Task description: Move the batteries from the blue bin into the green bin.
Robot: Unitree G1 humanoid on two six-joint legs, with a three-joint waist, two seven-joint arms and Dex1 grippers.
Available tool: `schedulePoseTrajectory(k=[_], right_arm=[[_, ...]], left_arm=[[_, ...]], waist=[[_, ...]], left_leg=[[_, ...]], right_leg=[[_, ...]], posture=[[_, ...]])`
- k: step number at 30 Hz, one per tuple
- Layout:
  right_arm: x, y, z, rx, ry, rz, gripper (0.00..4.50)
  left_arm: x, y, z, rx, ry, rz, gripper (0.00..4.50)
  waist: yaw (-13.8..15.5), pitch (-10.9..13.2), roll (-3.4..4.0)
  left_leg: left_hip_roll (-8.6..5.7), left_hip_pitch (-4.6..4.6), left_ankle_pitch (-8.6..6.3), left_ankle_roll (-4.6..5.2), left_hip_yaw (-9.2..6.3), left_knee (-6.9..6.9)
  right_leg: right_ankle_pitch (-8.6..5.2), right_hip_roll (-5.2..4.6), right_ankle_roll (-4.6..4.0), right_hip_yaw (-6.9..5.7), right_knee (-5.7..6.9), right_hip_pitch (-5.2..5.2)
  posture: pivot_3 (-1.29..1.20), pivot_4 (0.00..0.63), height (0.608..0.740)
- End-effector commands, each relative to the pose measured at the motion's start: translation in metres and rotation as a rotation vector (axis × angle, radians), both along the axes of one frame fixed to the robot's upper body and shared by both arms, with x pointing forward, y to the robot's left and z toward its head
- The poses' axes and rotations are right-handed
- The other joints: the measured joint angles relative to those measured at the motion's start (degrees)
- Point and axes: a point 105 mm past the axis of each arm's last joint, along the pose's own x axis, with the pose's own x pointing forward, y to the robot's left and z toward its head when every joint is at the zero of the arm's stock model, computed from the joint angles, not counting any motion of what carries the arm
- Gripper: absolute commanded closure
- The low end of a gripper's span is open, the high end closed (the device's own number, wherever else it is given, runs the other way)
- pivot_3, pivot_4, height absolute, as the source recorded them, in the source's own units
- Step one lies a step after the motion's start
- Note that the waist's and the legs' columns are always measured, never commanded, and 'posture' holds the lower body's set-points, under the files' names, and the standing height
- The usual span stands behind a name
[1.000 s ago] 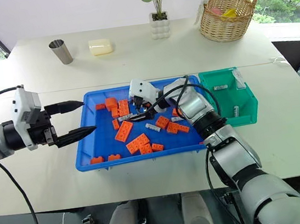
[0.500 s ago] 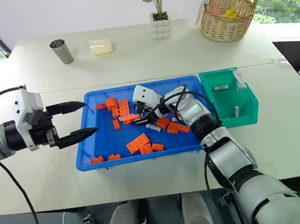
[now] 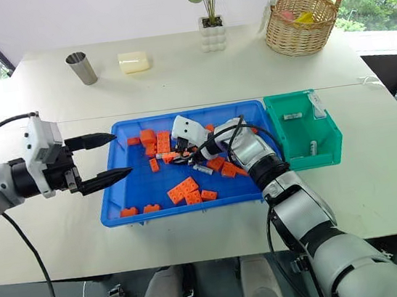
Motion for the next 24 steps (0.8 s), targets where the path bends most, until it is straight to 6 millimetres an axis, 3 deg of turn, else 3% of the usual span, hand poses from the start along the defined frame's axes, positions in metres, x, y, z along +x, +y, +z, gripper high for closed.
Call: schedulePoseTrajectory(k=[1,5,10,13,18,24], right_arm=[[-0.005,0.002,0.002,0.009,0.005,0.012,2.87],[-0.008,-0.004,0.012,0.019,-0.021,0.012,2.87],[-0.033,-0.016,0.028,0.031,-0.033,0.059,2.87],[-0.051,-0.024,0.022,-0.022,-0.054,0.103,2.87],[-0.052,-0.031,0.014,-0.066,-0.077,0.071,2.87],[-0.052,-0.025,0.053,0.03,-0.05,0.067,2.87]], left_arm=[[0.0,0.0,0.01,0.002,-0.054,0.0,0.0],[0.0,0.0,0.01,0.002,-0.054,0.002,0.0],[-0.001,0.001,0.01,0.004,-0.053,0.0,0.0],[0.0,0.001,0.009,0.006,-0.049,-0.003,0.0],[0.003,-0.002,0.009,0.001,-0.051,-0.015,0.0],[0.006,-0.002,0.009,0.006,-0.055,-0.024,0.0]], waist=[[0.0,0.0,0.0],[0.1,0.0,0.0],[0.3,0.0,0.0],[0.3,0.0,0.0],[0.1,0.0,-0.01],[0.3,0.0,-0.01]], left_leg=[[0.0,0.0,0.0,0.0,0.0,0.0],[0.0,0.0,0.0,0.0,0.0,0.0],[-0.01,-0.04,0.0,0.0,-0.02,0.0],[-0.01,-0.05,0.0,0.0,-0.03,0.0],[-0.01,0.01,0.0,0.0,0.01,0.0],[-0.01,-0.01,0.01,-0.01,0.01,0.01]], right_leg=[[0.0,0.0,0.0,0.0,0.0,0.0],[0.0,0.0,0.0,0.0,0.0,0.0],[-0.02,-0.03,-0.03,-0.01,-0.04,-0.01],[-0.02,-0.02,-0.03,-0.01,-0.04,-0.02],[-0.03,0.0,-0.04,-0.01,-0.04,-0.02],[-0.03,0.01,-0.05,-0.01,-0.04,-0.02]], posture=[[0.0,0.15,0.736],[0.0,0.15,0.736],[0.0,0.15,0.736],[0.0,0.15,0.736],[0.0,0.15,0.736],[0.0,0.15,0.736]])
